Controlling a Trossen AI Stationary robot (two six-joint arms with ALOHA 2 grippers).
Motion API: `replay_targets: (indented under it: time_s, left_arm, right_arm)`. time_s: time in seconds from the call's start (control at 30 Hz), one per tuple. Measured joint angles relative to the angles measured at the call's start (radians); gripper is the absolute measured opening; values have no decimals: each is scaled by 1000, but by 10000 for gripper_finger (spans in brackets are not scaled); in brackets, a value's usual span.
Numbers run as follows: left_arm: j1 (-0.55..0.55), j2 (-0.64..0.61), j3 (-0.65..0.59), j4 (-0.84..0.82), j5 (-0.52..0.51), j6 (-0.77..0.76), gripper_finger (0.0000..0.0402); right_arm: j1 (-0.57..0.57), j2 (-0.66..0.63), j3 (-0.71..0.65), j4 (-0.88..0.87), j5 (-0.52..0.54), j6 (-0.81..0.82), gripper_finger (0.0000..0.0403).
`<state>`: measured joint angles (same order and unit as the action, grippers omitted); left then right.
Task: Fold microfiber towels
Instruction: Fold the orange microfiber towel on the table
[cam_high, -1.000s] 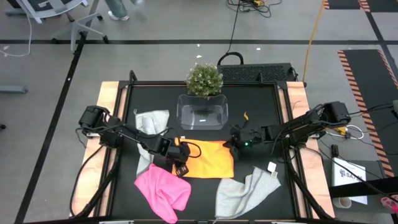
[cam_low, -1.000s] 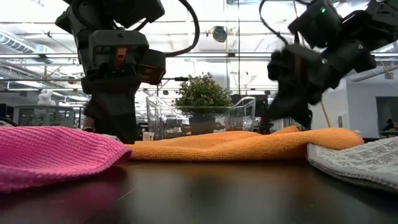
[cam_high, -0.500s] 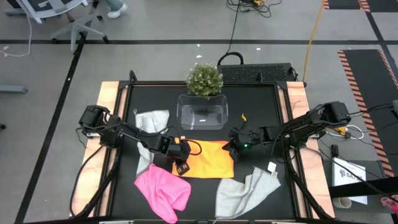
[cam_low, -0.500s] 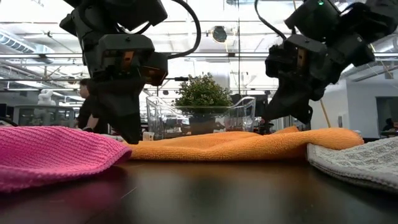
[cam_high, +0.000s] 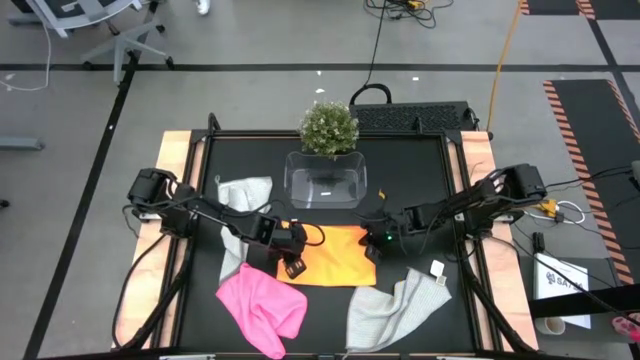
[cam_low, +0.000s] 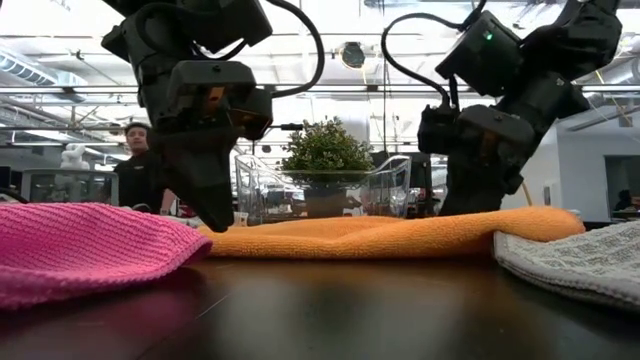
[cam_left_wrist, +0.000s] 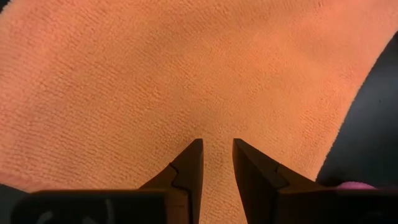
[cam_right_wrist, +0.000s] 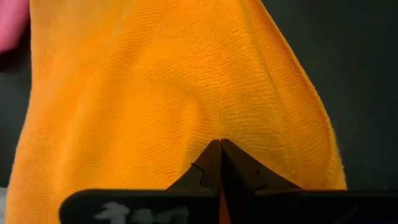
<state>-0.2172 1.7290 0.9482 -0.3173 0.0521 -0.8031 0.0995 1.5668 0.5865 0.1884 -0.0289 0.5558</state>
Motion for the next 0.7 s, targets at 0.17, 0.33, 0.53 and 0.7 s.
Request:
replay_targets:
  time_s: [0.17,0.33,0.53,0.7]
  left_arm:
    - [-1,0,0,-2,26,-18,88]
    - [-1,0,0,-3,26,-18,88]
    - [-1,0,0,-13,27,-17,88]
    - [-1,0,0,-59,61,-17,88]
  right_arm:
    - [-35,0,0,-6,-2,-41,0]
    - [-62,-3,0,-8,-13,-76,0]
    - [-81,-31,-1,-26,-29,-79,0]
    - [-100,-97,-1,-86,-24,-106,0]
